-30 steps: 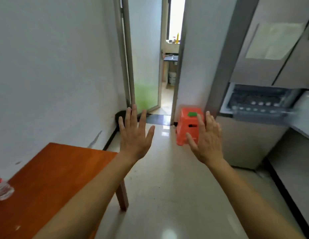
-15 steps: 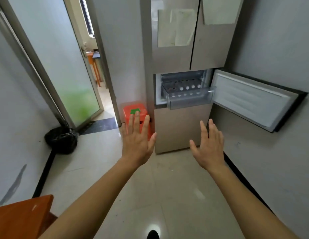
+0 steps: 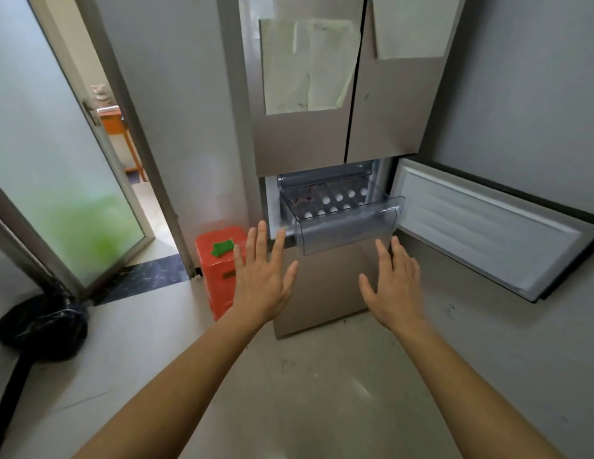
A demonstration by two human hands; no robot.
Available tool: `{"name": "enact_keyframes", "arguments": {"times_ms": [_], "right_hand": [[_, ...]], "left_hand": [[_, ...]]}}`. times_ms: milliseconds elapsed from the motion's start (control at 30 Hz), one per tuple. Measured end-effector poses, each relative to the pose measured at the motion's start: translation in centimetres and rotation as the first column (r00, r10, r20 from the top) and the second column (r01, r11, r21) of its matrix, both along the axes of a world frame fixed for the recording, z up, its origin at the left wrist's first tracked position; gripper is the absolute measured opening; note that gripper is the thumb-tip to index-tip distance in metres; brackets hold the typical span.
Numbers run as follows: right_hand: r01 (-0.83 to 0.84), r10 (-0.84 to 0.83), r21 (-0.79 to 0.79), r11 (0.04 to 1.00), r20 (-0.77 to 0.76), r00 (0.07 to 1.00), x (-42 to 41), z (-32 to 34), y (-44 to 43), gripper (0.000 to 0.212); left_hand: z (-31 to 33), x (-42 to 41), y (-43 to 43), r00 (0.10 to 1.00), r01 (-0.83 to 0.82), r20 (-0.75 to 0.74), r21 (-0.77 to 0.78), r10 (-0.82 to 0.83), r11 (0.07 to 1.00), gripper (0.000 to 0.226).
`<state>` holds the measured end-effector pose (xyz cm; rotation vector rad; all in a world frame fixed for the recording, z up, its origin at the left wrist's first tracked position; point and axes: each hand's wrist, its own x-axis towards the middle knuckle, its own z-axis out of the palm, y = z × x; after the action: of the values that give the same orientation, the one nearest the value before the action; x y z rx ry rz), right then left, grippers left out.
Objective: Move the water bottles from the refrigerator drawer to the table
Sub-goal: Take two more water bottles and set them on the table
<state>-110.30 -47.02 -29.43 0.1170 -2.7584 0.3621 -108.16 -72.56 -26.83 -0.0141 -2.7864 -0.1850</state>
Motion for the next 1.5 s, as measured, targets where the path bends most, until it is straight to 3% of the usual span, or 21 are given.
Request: {"name": "enact_keyframes", "arguments": {"times_ms": [333,600,767,1000,1167,1367,1500], "right_hand": [[0.020,-0.019,-0.013,1.000,0.079,0.997,-16.4,-3.2,4.8,0.072],[-0.102,0.111,-0.063,0.993,0.172,0.979,-32.4,-3.0,8.7,0.067],[-0.173,0.183,-0.063,0.983,0.229,0.956,-40.5,-3.4,10.0,0.062],[-0.254,0.253,-0.047,0.966,0.364,0.896,-47.8,-6.0,8.8,0.060],[-0.257,0.260,-0.073,0.964,0.476,0.840,-52.0,-7.9,7.1,0.059],[-0.246,0.269,-0.120,0.962,0.578,0.770,-53.7,-10.4,5.6,0.044],[-0.202,0.235,-0.121,0.972,0.527,0.817,-53.0,-12.3,5.9,0.036]], "left_hand": [[-3.2,-16.1,4.4,0.993,0.040,0.108,-0.028,-0.037,0.999,0.070],[-3.5,-29.4,8.2,0.970,-0.045,0.239,-0.034,0.052,0.998,0.071],[-4.5,-34.9,10.0,0.931,-0.147,0.348,0.075,0.112,0.986,0.072],[-8.7,-42.2,9.5,0.826,-0.232,0.556,0.191,0.090,0.954,0.071],[-11.4,-47.7,8.7,0.782,-0.295,0.619,0.272,0.067,0.916,0.075],[-14.4,-49.5,9.2,0.791,-0.312,0.607,0.291,0.077,0.905,0.060],[-15.6,-48.8,9.5,0.820,-0.325,0.565,0.321,0.096,0.890,0.057]]}}
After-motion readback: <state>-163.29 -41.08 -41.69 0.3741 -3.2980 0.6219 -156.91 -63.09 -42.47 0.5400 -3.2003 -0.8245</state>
